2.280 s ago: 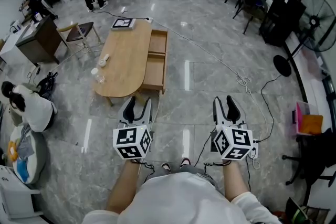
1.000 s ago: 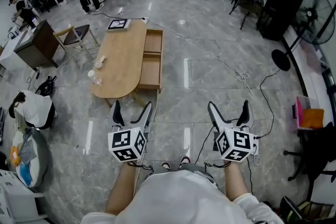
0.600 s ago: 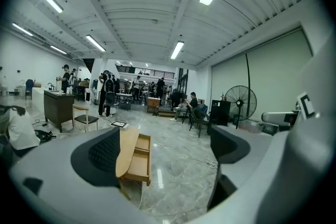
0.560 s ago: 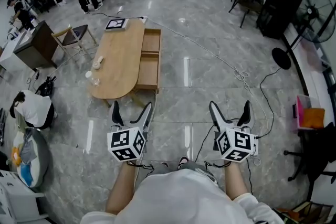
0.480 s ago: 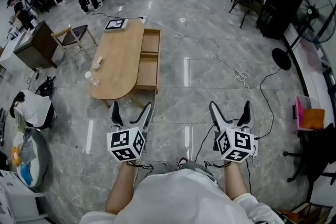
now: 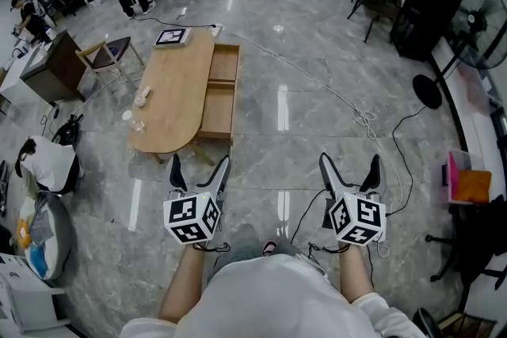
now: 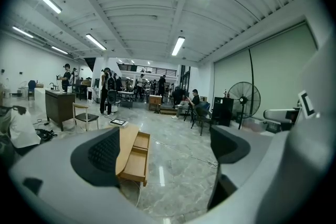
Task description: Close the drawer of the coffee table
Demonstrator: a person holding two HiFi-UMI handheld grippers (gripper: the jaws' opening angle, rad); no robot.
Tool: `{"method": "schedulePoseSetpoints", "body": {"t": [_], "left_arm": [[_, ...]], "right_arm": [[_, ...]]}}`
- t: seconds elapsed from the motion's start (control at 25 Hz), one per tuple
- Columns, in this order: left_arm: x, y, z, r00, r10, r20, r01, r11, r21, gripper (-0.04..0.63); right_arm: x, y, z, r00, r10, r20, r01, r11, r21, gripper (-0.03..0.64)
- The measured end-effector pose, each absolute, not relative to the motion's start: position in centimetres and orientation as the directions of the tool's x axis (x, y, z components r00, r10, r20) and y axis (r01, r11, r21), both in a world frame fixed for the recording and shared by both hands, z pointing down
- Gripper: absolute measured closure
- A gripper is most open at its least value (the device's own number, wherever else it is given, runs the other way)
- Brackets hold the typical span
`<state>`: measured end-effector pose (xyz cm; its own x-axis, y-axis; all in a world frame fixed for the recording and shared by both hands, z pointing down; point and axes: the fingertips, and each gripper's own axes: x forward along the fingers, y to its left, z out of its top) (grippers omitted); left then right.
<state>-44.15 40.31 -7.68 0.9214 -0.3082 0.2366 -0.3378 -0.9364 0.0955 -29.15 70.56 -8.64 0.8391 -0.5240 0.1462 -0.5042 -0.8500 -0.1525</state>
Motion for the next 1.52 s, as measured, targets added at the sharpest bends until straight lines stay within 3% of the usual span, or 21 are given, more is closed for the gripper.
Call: {"method": "schedulePoseSetpoints", "body": {"t": [0.4,0.8,1.16,1.52], "left_arm": [[-37.9,37.9,-5.8,0.917,-0.299,0.264,-0.333,-0.938,0.096,0.072],[-25.2,30.5,-3.7,0.92,-0.265,0.287,-0.309,-0.944,0.117,0.072],[-14.4,19.8,-4.3,0.908,-0.312,0.281,-0.359,-0.923,0.138,0.072],[-9.0,11.9,-4.0,0.888,-0.36,0.287,-0.415,-0.896,0.16,0.072]], "right_arm": [[-23.4,69.4,-6.4,0.849,-0.492,0.191,-0.467,-0.869,-0.162,0.029],[-11.2,63.1,-6.8,0.862,-0.469,0.19,-0.452,-0.883,-0.13,0.029],[1.0,53.8,-8.2,0.859,-0.483,0.17,-0.468,-0.875,-0.123,0.029],[8.1,45.6,-7.3,0.829,-0.523,0.197,-0.506,-0.852,-0.131,0.029]]}}
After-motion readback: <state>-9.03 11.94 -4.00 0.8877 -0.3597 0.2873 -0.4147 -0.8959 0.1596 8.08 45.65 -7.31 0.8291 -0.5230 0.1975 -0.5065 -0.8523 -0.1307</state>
